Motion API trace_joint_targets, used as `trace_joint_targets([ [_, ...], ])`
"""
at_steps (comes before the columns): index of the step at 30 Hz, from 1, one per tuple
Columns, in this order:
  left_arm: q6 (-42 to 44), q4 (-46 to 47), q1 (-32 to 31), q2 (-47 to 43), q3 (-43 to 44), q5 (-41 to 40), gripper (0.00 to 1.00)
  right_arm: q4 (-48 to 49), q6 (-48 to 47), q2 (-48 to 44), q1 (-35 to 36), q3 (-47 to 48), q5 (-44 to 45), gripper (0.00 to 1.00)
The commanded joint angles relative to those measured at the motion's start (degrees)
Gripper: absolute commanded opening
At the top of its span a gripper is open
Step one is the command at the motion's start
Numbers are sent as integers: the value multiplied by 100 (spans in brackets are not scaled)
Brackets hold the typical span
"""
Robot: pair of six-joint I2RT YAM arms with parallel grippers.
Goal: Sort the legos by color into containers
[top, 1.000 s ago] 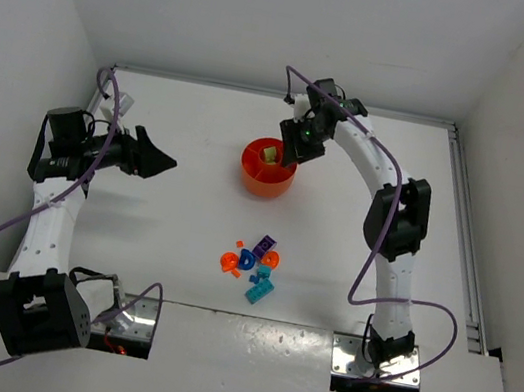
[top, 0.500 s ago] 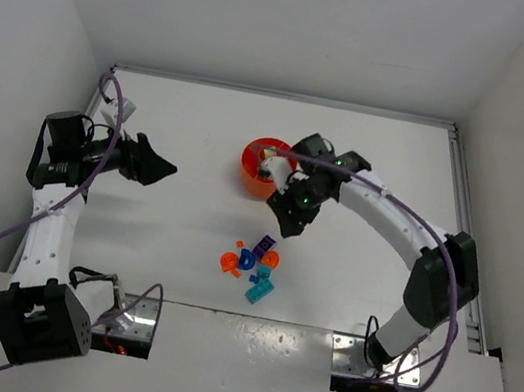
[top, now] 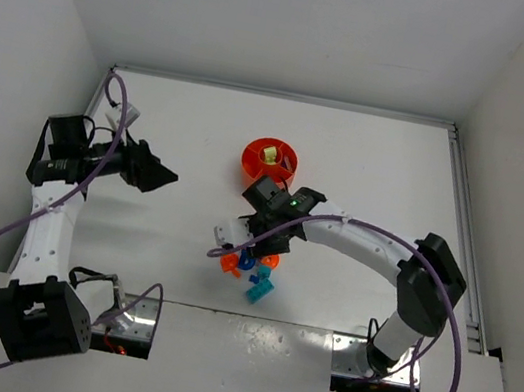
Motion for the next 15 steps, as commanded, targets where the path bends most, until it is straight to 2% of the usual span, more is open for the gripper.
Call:
trace_joint_targets([
  [1, 228, 42, 57, -214, 244, 237, 100, 294, -1366, -131, 17, -280, 17, 48],
  [3, 228, 42, 127, -214, 244, 237, 100, 372, -1657, -316, 17, -457, -152, 48],
  [7, 114, -11, 469, 128, 244, 770, 100, 312, -2194, -247, 78, -607, -205, 48],
  [10, 114, -11, 716, 410, 244, 1141, 100, 233, -2343, -115, 78, -607, -319, 48],
  [15, 114, -11, 804, 533, 244, 1247, 100, 373, -2485, 122, 78, -414, -372, 48],
])
